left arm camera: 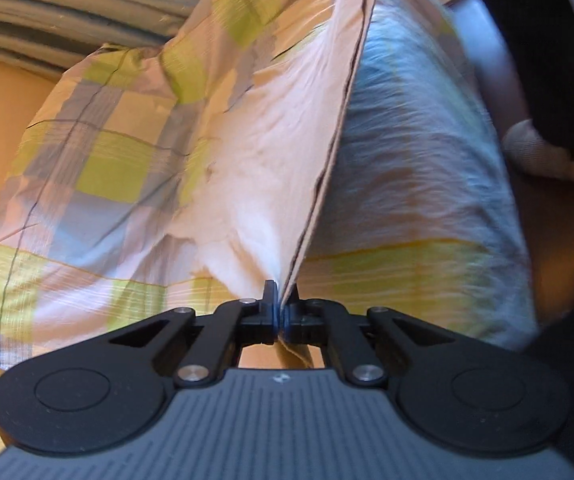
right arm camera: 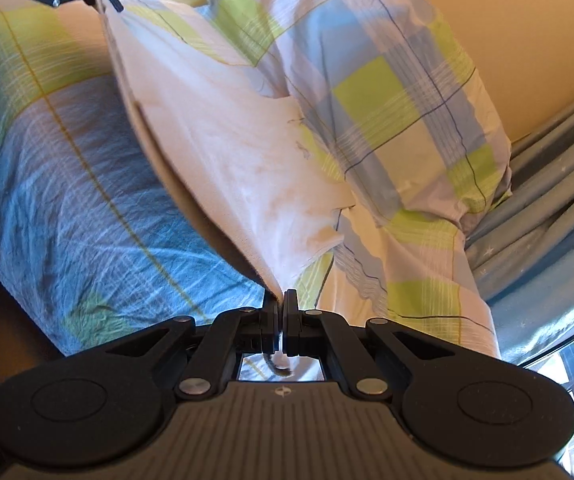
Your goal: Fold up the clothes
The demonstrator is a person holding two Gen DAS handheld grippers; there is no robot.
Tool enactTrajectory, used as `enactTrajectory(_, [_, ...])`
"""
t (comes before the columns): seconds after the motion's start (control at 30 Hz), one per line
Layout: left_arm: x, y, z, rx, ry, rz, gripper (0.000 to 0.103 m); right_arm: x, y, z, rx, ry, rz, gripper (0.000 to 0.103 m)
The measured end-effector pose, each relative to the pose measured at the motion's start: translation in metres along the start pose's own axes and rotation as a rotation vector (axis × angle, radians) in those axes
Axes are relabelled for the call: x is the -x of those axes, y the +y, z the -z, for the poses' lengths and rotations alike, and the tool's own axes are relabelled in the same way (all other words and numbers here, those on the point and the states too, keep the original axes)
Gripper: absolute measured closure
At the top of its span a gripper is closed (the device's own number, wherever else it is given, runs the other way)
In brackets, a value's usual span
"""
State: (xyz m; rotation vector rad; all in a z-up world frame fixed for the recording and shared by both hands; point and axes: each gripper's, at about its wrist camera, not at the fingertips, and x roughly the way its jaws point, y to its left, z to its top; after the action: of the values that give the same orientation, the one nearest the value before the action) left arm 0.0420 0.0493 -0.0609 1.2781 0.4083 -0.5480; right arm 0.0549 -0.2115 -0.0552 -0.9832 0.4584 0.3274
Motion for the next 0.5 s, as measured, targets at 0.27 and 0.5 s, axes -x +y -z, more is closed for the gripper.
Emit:
enactTrajectory(0.27, [0.043, 0.008, 0.003, 0.036, -0.017, 0.190, 0.101, 0.062, 0.006, 0.010, 0.017, -0.003, -0.107, 0.103])
enactTrajectory(0.5, [-0.024, 0.104, 0.003, 0.240, -0.017, 0.228, 0.101, 0.043, -0.040, -0.011, 0.070, -0.048, -0.124, 0.103])
